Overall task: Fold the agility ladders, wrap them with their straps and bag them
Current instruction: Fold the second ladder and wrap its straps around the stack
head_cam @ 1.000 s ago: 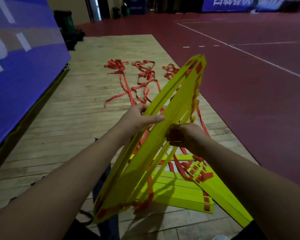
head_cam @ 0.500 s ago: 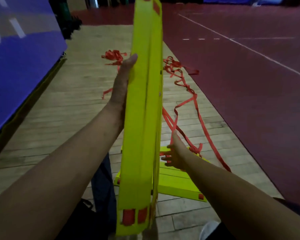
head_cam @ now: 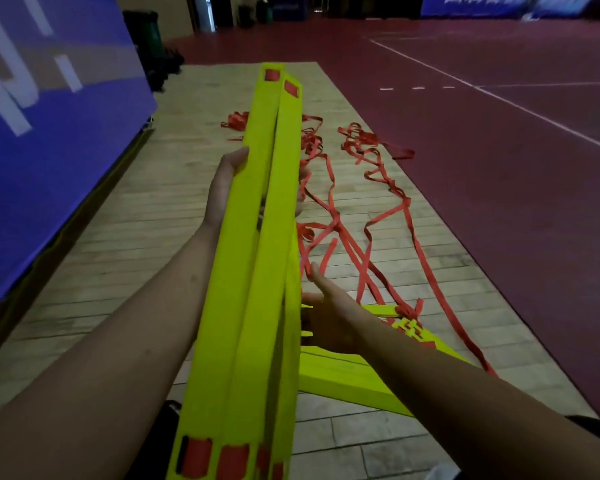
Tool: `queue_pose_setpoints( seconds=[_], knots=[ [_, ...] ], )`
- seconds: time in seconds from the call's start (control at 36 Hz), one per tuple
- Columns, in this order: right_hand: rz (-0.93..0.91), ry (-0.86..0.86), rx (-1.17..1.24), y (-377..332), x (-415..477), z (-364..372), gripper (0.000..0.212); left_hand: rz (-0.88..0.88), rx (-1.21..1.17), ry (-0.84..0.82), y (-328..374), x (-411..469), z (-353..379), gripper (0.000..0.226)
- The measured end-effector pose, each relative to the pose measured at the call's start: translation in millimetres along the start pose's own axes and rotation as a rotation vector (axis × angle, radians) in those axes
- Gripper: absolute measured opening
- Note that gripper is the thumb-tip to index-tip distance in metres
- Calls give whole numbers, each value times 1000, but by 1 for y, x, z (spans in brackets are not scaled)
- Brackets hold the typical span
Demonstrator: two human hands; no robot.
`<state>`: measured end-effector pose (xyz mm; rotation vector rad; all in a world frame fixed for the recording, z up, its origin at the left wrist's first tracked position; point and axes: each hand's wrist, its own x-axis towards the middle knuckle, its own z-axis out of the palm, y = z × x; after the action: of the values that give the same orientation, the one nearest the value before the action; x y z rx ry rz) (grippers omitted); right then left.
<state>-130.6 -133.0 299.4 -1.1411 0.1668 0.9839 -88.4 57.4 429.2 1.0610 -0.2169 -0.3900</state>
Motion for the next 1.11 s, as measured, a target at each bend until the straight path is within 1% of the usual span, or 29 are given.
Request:
queue_pose_setpoints(
  seconds=[0.03,0.06,0.08,0.11,0.17,0.19,0.25,0.33,0.42,0.47,0.56,0.61,0.67,0.72,0.75,0.83,0.86,0.97,1.03,1.08,1.11],
  knots=[
    [-35,34,-7,-1,-1,-1,73,-10,-21,29,2,-1,1,70],
    [-70,19,-28,-3,-1,1,61,-19,-6,25,3,-4,2,74],
    [-95,46,-30,-3,-3,0,51,-42,13,45,5,-7,1,80],
    [-123,86,8,-7,-4,0,42,-64,50,92,7,-10,-3,83],
    [-161,144,65,-14,-9,-2,19,-94,108,163,10,-16,-7,80],
    [-178,194,79,-18,-10,-5,18,-110,127,192,11,-17,-9,79],
    [-206,294,93,-27,-17,-11,22,-135,145,236,9,-20,-14,77],
    [-261,415,101,-42,-26,-22,19,-197,156,319,2,-23,-27,72],
    [-352,510,100,-52,-29,-32,20,-247,285,378,-7,-23,-31,66],
    [-398,558,71,-57,-32,-35,21,-224,357,461,-13,-18,-33,56],
    [-465,618,-10,-64,-36,-36,26,-128,531,608,-19,-13,-40,38],
    [-513,629,-33,-68,-38,-34,24,-100,634,639,-25,-10,-49,29],
    [-560,616,-45,-73,-44,-30,22,-126,648,666,-32,-7,-59,26],
    [-618,594,-75,-79,-51,-24,31,-145,622,697,-39,-4,-65,31],
    [-651,583,-103,-81,-55,-21,32,-146,591,707,-43,-2,-68,36],
    [-754,589,-259,-91,-71,-12,14,-123,443,687,-50,1,-70,48],
    [-786,588,-304,-94,-75,-9,12,-116,401,675,-52,3,-70,48],
    [-889,540,-383,-101,-91,-4,7,-78,207,650,-57,5,-58,30],
    [-921,524,-439,-102,-95,0,15,-27,113,642,-57,5,-48,30],
    [-953,497,-475,-103,-98,2,39,21,37,635,-59,4,-39,31],
    [-953,484,-487,-103,-99,4,46,39,3,638,-59,5,-34,31]
  ],
)
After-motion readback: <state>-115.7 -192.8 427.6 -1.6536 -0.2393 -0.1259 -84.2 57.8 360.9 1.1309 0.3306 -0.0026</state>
